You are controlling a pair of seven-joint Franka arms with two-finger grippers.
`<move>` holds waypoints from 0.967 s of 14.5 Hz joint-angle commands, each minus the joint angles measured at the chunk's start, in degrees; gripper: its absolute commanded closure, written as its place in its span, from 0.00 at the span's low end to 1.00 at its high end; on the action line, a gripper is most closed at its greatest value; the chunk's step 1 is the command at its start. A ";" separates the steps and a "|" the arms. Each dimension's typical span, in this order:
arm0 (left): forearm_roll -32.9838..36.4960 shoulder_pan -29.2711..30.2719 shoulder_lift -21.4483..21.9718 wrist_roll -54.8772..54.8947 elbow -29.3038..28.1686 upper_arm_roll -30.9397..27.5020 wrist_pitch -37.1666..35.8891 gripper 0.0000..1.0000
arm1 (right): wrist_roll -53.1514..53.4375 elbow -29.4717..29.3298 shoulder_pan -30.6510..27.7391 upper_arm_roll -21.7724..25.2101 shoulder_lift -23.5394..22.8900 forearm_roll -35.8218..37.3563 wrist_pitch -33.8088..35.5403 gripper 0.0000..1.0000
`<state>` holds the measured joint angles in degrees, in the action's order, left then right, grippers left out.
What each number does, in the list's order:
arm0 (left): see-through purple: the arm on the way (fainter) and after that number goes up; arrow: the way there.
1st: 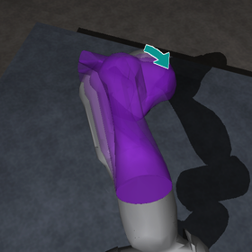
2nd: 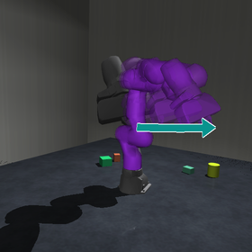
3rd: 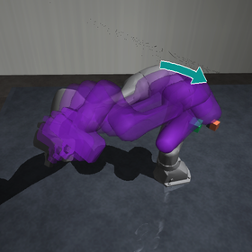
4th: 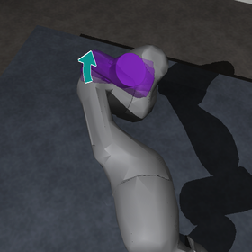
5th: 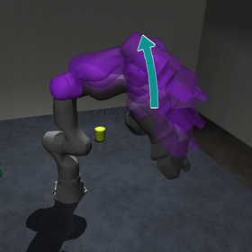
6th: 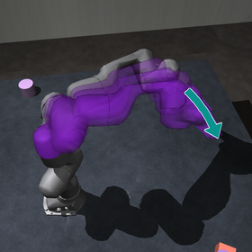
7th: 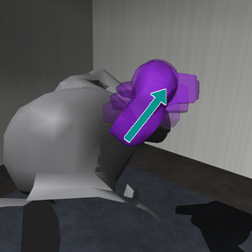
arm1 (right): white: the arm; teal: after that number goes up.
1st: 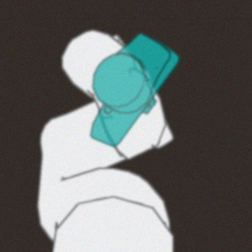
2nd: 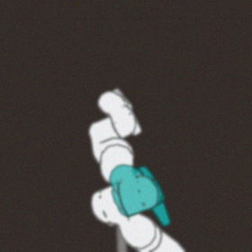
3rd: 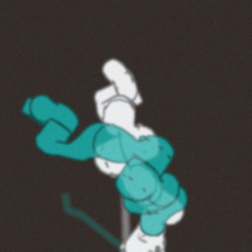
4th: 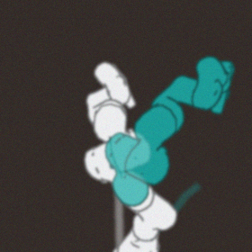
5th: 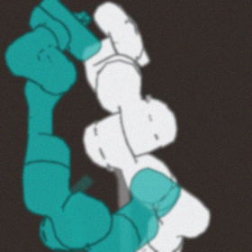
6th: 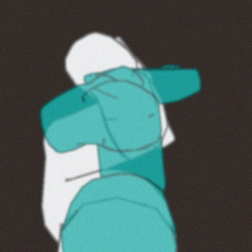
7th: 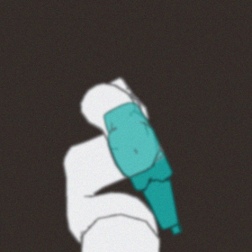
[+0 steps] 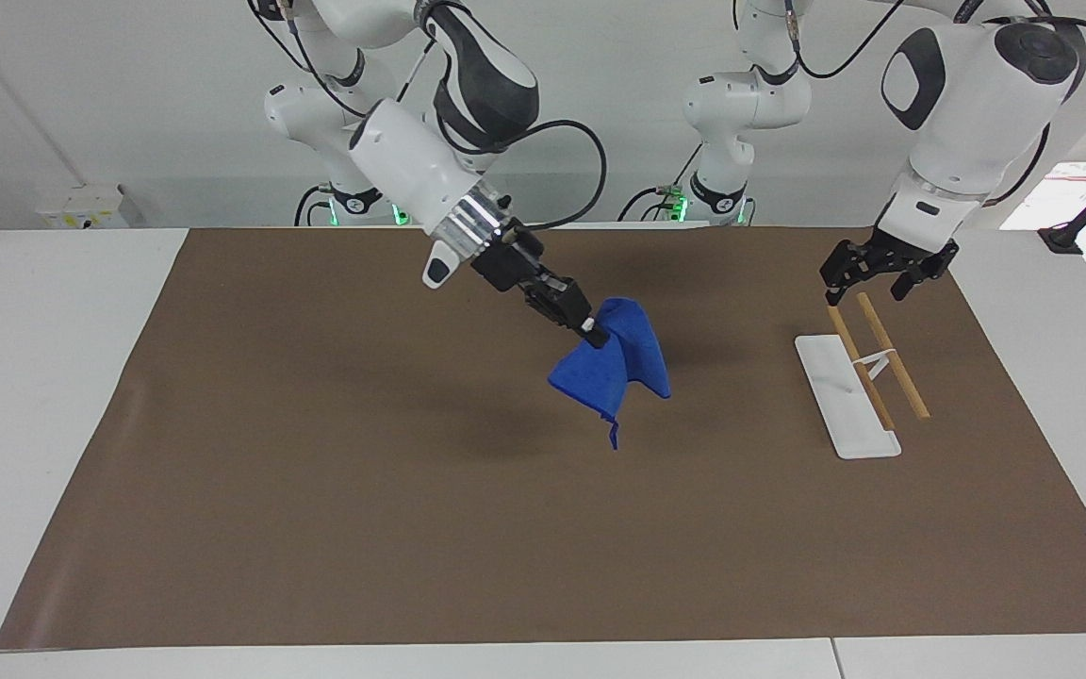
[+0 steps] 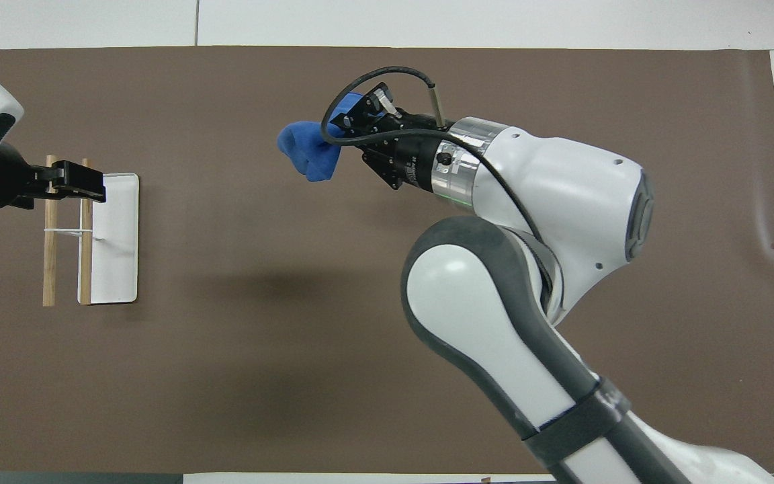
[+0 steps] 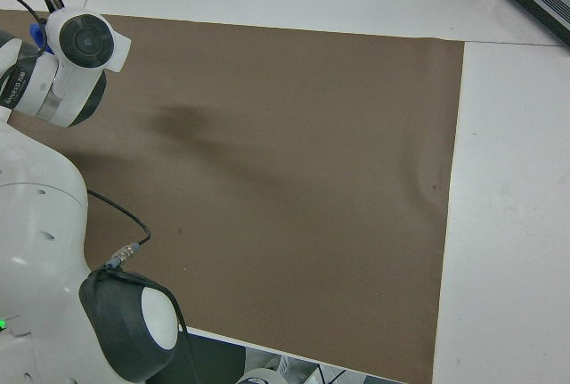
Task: Right arm passes towel to left arm to hang
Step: 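Lift the blue towel with the right gripper toward the left gripper, then reach the left gripper to the towel and grasp it beside the right gripper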
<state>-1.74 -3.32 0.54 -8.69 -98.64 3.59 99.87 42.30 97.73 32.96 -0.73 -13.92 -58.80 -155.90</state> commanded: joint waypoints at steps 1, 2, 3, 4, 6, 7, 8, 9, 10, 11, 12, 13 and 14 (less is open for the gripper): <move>-7.19 -1.33 0.60 -10.77 -1.12 -0.25 2.78 0.00 | 2.17 -3.24 0.96 -0.06 -1.90 -1.67 -0.54 1.00; -9.92 -1.94 0.25 -16.48 -1.11 -0.25 4.26 0.00 | 2.26 -3.24 1.83 -0.06 -1.98 -1.67 -0.55 1.00; -11.77 -3.17 -0.80 -22.80 -0.94 -0.25 6.28 0.00 | 2.26 -3.24 2.10 -0.06 -1.98 -1.67 -0.55 1.00; -13.01 -3.70 -1.85 -29.04 -0.59 -0.25 7.69 0.00 | 2.26 -3.07 2.28 -0.06 -1.98 -1.67 -0.55 1.00; -15.04 -5.71 -3.35 -39.34 -0.24 -0.25 10.24 0.00 | 2.26 -2.98 3.42 -0.06 -1.98 -1.67 -0.63 1.00; -15.48 -7.03 -5.18 -45.04 0.46 -0.25 12.43 0.00 | 2.26 -2.89 3.77 -0.06 -1.98 -1.67 -0.63 1.00; -15.48 -8.27 -7.20 -50.32 1.95 -0.25 13.24 0.00 | 2.35 -2.72 4.21 -0.06 -1.98 -1.67 -0.81 1.00; -15.57 -8.71 -9.22 -54.03 3.70 -0.25 13.33 0.00 | 2.44 -2.72 4.39 -0.06 -1.98 -1.67 -0.81 1.00; -15.57 -9.41 -10.64 -56.59 5.20 -0.25 13.33 0.00 | 2.44 -2.72 4.48 -0.06 -1.98 -1.67 -0.81 1.00; -15.48 -10.55 -11.35 -58.88 5.48 -0.25 13.33 0.00 | 2.44 -2.72 4.83 0.02 -1.98 -1.67 -0.90 1.00; -15.40 -11.43 -11.79 -60.64 5.39 -0.33 13.42 0.00 | 2.44 -2.72 5.27 0.03 -1.98 -1.76 -0.98 1.00; -15.13 -11.62 -11.97 -61.01 5.13 -0.33 13.16 0.00 | 2.44 -2.72 5.36 0.03 -1.98 -1.76 -0.99 1.00; -15.05 -11.62 -11.88 -61.01 4.52 -0.33 13.07 0.00 | 2.44 -2.72 5.36 0.03 -1.98 -1.76 -0.99 1.00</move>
<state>-16.53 -14.20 -10.65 -67.91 -94.88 3.95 113.38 44.05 95.85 37.98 -0.80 -15.46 -59.41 -156.45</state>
